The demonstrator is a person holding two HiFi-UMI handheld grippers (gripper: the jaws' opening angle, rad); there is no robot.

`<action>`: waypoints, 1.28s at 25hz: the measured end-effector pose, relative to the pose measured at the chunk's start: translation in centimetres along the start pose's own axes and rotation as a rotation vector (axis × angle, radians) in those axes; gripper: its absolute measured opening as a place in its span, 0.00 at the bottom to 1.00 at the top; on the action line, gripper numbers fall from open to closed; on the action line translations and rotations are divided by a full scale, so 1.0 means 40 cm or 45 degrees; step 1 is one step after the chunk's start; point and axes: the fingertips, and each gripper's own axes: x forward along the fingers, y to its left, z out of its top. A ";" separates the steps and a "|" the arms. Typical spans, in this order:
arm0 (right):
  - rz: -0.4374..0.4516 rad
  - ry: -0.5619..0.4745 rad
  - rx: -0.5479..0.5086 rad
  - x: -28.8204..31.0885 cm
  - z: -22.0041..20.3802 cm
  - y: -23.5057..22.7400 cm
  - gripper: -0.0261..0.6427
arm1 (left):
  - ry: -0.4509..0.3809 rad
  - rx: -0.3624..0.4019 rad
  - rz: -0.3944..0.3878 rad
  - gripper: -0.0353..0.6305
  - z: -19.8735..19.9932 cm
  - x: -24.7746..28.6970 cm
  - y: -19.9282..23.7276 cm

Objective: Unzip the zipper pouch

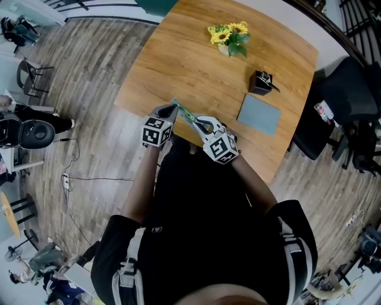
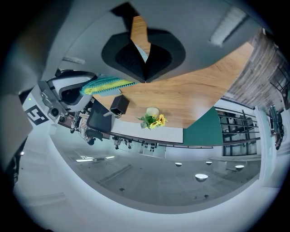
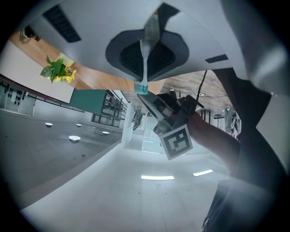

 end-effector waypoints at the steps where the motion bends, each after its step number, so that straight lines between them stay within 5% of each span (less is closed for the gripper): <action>1: -0.003 0.000 0.001 -0.002 0.000 -0.002 0.05 | 0.000 0.003 -0.001 0.06 0.002 0.002 -0.001; 32: -0.031 -0.010 0.008 -0.023 0.018 -0.009 0.05 | 0.015 -0.024 0.097 0.06 0.004 -0.006 0.114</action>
